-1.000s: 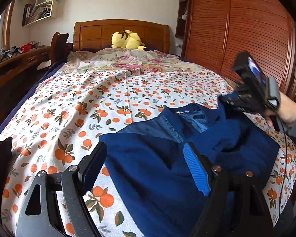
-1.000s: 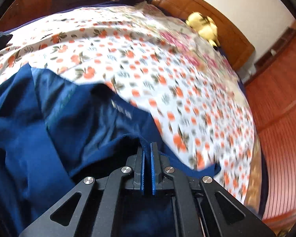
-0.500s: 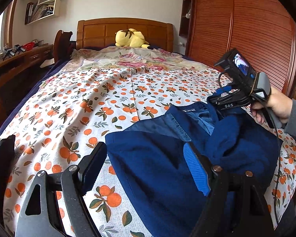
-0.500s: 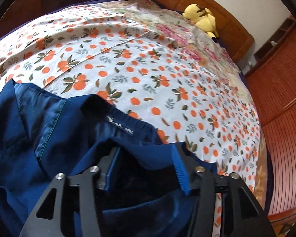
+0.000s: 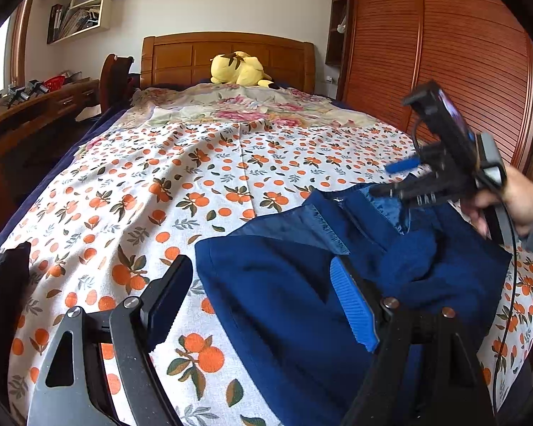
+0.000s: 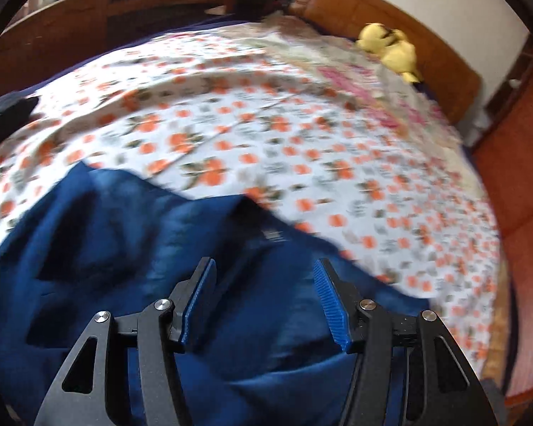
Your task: Fold large clothes
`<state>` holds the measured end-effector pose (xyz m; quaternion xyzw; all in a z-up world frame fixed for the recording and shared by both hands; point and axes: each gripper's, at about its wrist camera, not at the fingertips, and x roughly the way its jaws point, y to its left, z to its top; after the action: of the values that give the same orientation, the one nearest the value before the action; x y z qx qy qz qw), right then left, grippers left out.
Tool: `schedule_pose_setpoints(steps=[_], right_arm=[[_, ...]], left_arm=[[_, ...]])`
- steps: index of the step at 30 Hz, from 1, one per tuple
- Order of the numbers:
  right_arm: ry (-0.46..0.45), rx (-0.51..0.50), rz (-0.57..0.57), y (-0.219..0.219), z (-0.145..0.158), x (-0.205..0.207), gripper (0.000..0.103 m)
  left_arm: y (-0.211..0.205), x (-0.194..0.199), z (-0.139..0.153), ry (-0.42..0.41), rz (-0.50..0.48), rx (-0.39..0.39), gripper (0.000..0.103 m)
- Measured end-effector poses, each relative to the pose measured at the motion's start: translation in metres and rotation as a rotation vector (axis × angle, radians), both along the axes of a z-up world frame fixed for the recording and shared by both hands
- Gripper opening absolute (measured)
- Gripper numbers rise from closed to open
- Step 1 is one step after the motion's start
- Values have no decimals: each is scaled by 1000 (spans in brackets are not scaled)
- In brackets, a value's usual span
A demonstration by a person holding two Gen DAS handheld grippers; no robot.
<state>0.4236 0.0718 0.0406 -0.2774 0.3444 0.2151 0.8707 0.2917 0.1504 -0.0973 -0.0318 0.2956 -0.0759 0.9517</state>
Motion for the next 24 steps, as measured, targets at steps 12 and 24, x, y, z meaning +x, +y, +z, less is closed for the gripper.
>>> schedule_pose_setpoints(steps=[12,24], right_arm=[[194,85,138,25,-46,-19,59],[280,59,173,32,-60,-21,47]], left_arm=[[21,-1,1,0,46,-13,80],[25,-2,3,-2,56,-15,80]])
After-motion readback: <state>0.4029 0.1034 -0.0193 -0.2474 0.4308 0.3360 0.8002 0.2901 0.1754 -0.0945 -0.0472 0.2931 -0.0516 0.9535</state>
